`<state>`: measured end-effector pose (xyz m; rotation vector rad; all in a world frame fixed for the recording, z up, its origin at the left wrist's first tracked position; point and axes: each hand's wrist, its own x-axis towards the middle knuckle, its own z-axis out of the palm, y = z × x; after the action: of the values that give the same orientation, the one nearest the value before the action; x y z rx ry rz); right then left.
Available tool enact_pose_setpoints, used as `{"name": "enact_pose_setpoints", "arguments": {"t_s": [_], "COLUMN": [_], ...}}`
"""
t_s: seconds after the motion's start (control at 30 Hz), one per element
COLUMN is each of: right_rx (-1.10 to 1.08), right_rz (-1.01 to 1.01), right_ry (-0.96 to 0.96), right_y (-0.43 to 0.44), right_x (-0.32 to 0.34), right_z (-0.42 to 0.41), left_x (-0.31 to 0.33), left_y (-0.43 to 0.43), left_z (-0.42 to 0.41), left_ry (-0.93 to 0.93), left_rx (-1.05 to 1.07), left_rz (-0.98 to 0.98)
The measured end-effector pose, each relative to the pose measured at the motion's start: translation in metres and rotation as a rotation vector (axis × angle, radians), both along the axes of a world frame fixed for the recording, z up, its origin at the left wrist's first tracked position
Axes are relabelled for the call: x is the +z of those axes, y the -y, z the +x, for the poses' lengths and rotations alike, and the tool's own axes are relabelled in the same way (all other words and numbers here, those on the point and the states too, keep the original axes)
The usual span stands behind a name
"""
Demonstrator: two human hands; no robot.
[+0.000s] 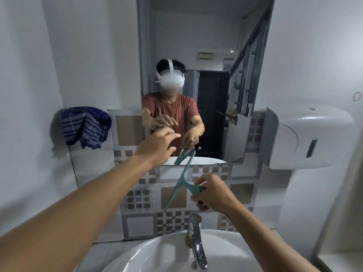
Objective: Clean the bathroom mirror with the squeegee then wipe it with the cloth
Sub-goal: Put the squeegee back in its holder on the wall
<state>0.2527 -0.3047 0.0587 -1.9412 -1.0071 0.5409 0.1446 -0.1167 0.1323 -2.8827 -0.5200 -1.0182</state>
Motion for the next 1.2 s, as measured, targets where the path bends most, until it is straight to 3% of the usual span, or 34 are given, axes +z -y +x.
{"name": "enact_pose_setpoints", "arguments": {"t_s": [0.17,0.33,0.57,0.93,1.2], "right_rx": [0.054,0.161,0.177,0.23,0.274], "right_rz": [-0.045,-0.084,0.087,0.365,0.435], "right_ry": [0.062,0.135,-0.025,-0.131,-0.09], "right_y": [0.015,0.03,0.043,0.01,-0.036], "right_x": [0.044,0.084,0.106,0.085,0.078], "right_z": [0.013,0.018,0.02,-0.006,-0.041], "left_x": [-0.034,-0.04,-0.034,-0.032,-0.033], "left_y": [0.05,0.071,0.076,0.062,0.047], "left_z": [-0.001,0.0,-0.011,-0.054,-0.096], "left_ry": [-0.132,-0.139,-0.033,0.055,0.144], "left_rx": [-0.148,-0.219,-0.186,-0.047,0.034], "left_rz": [-0.345,-0.461,-0.505,-0.531,-0.605]}}
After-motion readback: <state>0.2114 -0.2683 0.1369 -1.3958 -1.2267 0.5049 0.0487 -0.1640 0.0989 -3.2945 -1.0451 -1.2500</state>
